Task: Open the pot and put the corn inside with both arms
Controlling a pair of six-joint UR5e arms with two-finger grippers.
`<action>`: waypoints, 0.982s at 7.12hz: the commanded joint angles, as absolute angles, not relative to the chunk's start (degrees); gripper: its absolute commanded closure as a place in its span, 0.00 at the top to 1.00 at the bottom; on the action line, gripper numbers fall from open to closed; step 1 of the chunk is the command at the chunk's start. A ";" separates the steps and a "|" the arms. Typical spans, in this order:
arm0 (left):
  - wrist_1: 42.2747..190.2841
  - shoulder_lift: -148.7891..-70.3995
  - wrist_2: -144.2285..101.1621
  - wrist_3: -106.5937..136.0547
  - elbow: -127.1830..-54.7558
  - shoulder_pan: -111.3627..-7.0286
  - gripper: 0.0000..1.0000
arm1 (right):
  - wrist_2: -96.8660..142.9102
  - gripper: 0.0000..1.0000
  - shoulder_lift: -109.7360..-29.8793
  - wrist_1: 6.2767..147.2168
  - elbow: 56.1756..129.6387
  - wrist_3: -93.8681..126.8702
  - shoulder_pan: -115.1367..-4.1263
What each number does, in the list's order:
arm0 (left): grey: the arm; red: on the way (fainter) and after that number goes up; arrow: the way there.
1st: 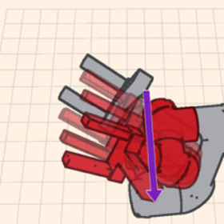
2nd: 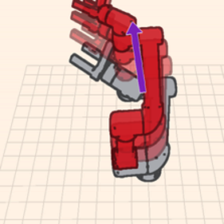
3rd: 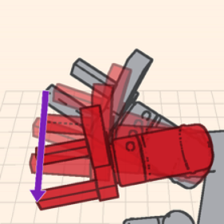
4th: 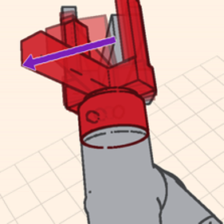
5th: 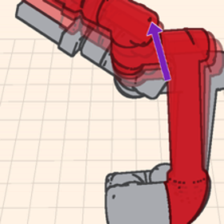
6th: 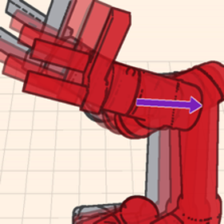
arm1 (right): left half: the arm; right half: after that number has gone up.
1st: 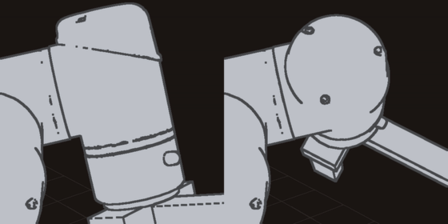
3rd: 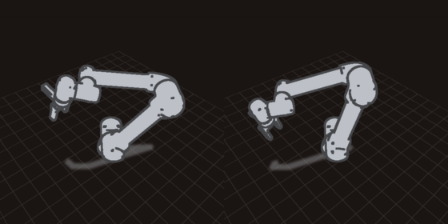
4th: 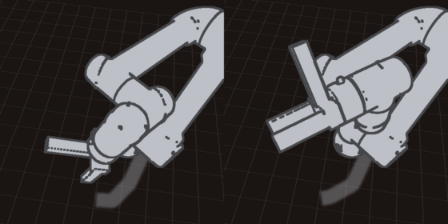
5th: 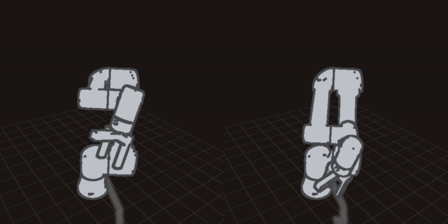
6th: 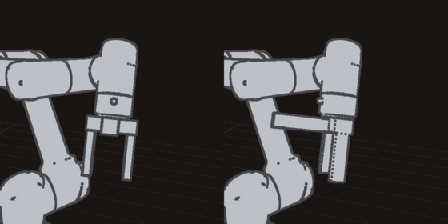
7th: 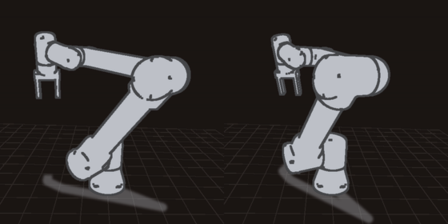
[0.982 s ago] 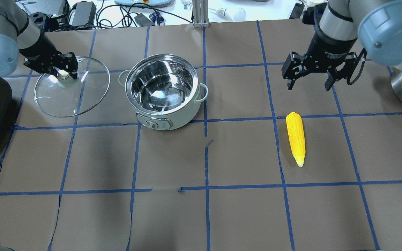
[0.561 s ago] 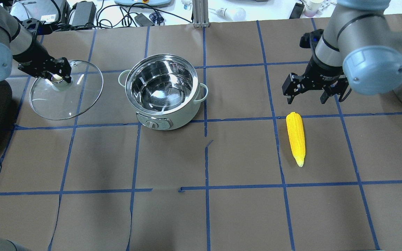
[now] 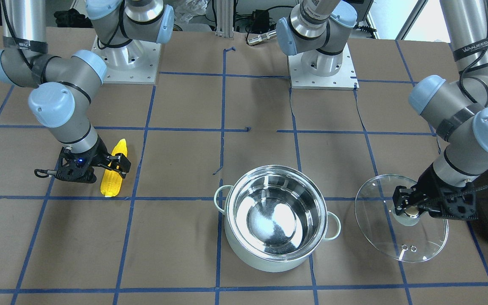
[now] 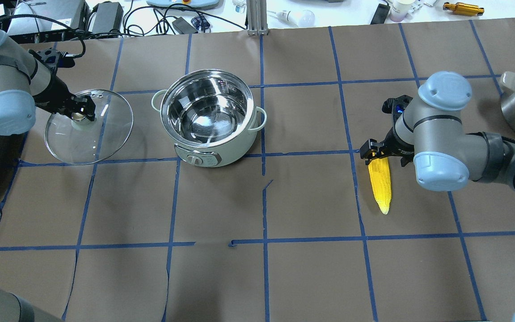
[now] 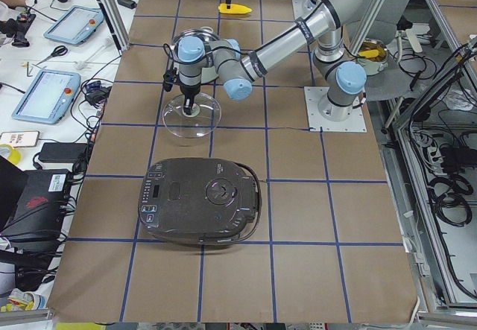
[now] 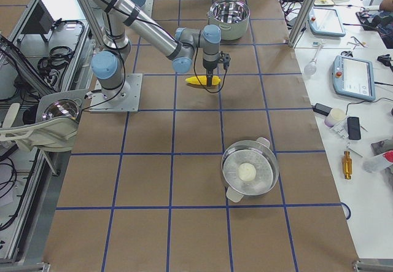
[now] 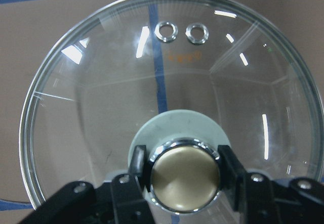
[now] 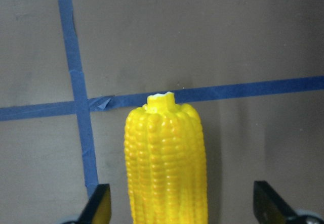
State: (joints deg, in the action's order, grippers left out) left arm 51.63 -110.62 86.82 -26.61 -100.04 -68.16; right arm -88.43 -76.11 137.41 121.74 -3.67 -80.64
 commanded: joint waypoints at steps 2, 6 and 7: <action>48.79 -111.88 85.70 -26.90 -101.60 -68.03 0.24 | -88.50 0.74 -74.53 138.87 122.34 -2.46 -82.00; 48.43 -112.59 85.60 -26.89 -101.60 -68.12 0.24 | -89.21 0.11 -74.62 138.78 122.44 -3.16 -82.09; 48.43 -112.85 85.61 -26.98 -101.60 -68.12 0.24 | -89.30 0.11 -75.23 138.17 120.52 -2.90 -82.35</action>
